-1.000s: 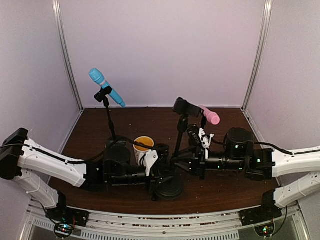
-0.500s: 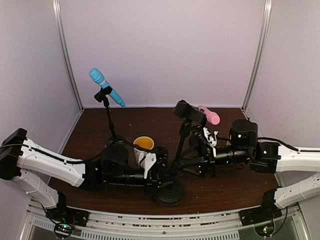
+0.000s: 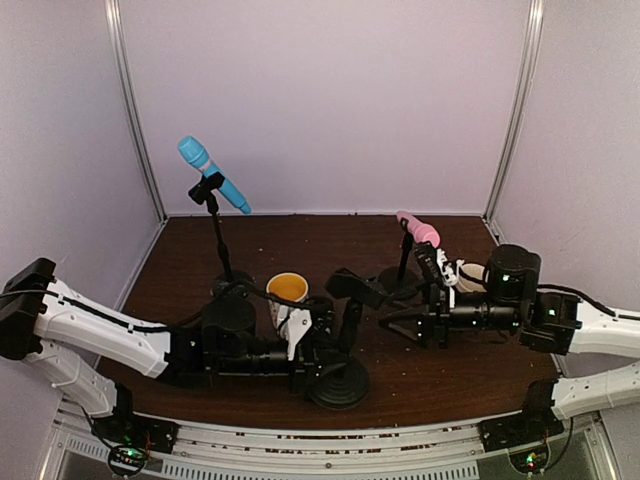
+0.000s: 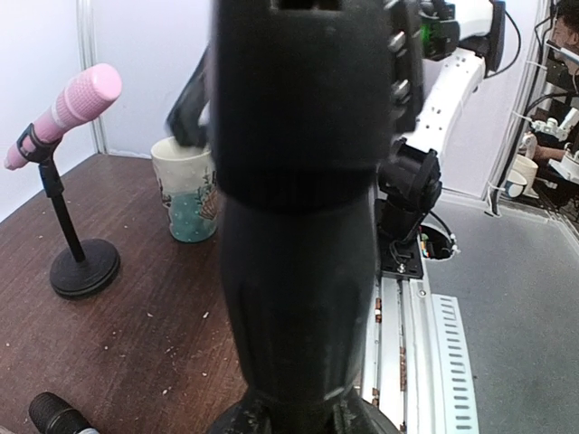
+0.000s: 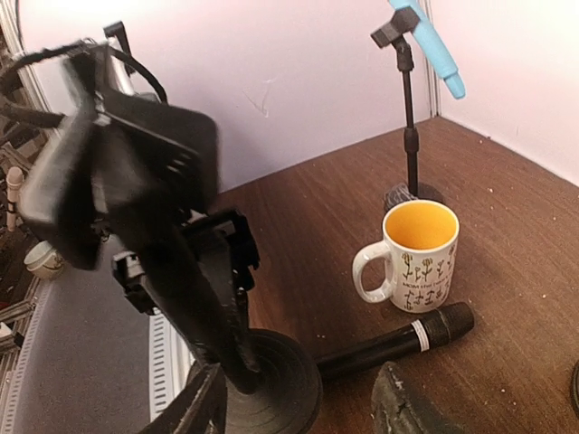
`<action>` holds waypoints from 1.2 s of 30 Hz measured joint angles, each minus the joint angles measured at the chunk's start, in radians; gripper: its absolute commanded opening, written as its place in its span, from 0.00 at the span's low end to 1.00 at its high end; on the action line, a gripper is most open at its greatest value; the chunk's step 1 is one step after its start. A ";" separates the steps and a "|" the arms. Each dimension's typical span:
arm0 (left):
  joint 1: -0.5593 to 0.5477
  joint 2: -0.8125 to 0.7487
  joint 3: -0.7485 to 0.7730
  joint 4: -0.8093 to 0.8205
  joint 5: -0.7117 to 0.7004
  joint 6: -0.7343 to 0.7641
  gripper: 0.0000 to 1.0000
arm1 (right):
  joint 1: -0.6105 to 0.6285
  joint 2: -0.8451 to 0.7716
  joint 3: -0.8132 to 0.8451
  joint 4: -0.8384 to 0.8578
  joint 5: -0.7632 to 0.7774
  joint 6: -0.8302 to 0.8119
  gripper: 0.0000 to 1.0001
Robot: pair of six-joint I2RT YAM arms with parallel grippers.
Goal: Attach the microphones to the stand
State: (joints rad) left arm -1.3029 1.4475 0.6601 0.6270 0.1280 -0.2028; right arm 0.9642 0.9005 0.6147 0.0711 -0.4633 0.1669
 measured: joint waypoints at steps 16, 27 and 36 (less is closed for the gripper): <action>0.008 0.051 -0.001 0.049 0.032 -0.058 0.00 | 0.020 -0.063 0.010 0.023 -0.049 -0.002 0.74; 0.030 0.101 0.008 0.084 0.122 -0.109 0.00 | 0.150 0.090 -0.024 0.158 -0.078 0.015 0.77; 0.036 0.118 0.010 0.084 0.144 -0.124 0.00 | 0.218 0.143 -0.026 0.212 -0.008 0.041 0.77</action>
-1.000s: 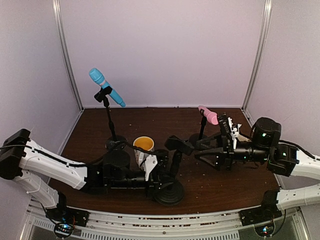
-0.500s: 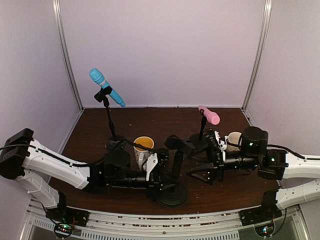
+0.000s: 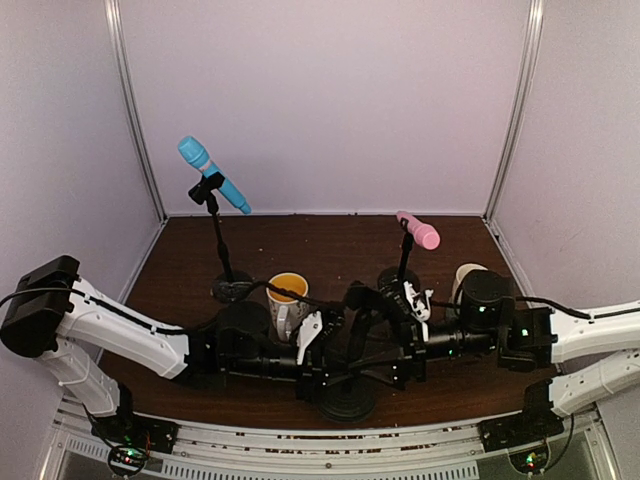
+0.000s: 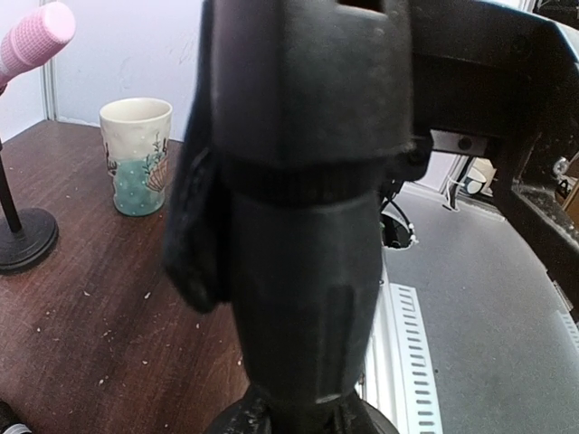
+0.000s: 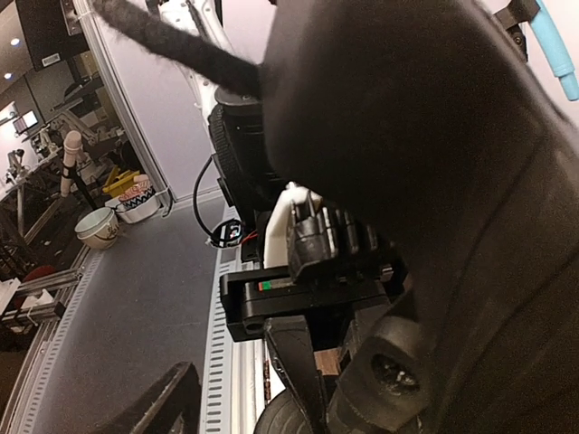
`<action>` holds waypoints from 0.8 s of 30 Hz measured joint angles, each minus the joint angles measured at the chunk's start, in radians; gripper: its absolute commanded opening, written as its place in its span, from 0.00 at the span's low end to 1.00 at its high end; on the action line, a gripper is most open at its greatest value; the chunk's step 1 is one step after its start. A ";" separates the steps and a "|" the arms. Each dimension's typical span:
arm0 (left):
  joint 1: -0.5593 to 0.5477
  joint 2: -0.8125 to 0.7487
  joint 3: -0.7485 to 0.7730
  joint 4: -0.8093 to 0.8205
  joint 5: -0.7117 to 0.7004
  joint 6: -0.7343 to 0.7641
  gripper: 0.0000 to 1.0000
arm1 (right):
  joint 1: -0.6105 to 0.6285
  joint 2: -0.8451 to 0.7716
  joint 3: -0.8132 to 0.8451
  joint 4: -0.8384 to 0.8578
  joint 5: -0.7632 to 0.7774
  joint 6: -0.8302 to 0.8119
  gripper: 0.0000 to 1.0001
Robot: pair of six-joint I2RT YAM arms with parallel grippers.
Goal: Attach the microphones to the stand
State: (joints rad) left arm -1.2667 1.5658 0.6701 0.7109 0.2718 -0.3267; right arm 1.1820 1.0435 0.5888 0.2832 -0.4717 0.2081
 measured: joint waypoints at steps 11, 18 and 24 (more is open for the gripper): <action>0.080 -0.005 0.000 0.010 -0.060 -0.009 0.00 | 0.061 -0.231 -0.100 -0.049 0.030 0.081 0.76; 0.081 -0.021 0.000 0.006 0.019 -0.005 0.00 | 0.014 -0.242 -0.103 -0.096 0.121 0.058 0.80; 0.080 -0.023 0.003 0.007 0.131 -0.008 0.00 | -0.023 -0.108 -0.057 -0.103 0.138 0.028 0.80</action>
State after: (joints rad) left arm -1.1866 1.5429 0.6727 0.7177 0.4026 -0.3347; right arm 1.1587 0.9356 0.5316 0.1806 -0.3336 0.2363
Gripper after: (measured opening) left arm 0.150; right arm 0.801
